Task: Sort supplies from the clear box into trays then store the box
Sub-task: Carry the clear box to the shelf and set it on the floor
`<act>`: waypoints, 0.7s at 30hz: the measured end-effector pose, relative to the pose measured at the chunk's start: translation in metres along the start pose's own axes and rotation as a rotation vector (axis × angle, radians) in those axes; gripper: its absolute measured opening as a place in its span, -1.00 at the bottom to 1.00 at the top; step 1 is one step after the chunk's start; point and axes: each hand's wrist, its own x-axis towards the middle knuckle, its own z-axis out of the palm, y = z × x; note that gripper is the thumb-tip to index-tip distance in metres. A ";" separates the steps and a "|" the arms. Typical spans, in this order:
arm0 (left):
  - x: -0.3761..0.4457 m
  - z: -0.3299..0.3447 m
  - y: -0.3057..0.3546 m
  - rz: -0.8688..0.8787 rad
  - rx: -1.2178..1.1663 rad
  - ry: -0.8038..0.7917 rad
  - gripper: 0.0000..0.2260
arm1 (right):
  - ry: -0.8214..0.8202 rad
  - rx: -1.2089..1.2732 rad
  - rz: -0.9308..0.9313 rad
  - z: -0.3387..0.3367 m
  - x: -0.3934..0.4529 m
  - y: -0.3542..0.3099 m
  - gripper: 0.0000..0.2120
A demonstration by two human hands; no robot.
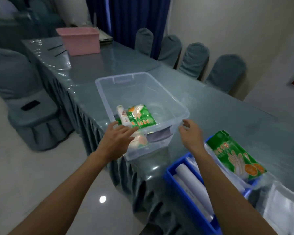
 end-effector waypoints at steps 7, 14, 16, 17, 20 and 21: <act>-0.044 -0.022 -0.051 -0.123 -0.024 0.009 -0.68 | 0.047 -0.060 -0.041 0.032 0.016 -0.022 -0.56; -0.052 -0.026 -0.066 -0.492 -0.372 -0.046 -0.58 | -0.031 -0.092 -0.036 0.050 0.044 -0.038 -0.53; -0.037 -0.023 -0.072 -0.698 -0.459 0.037 -0.62 | -0.071 -0.128 -0.041 0.053 0.056 -0.040 -0.51; -0.027 -0.023 -0.076 -0.816 -0.513 0.068 -0.64 | -0.087 -0.145 -0.040 0.055 0.064 -0.042 -0.51; 0.007 -0.022 -0.095 -1.145 -0.742 0.131 -0.59 | -0.122 -0.188 -0.021 0.060 0.094 -0.048 -0.53; 0.019 -0.021 -0.103 -1.217 -0.808 0.145 -0.56 | -0.133 -0.198 -0.013 0.062 0.104 -0.050 -0.54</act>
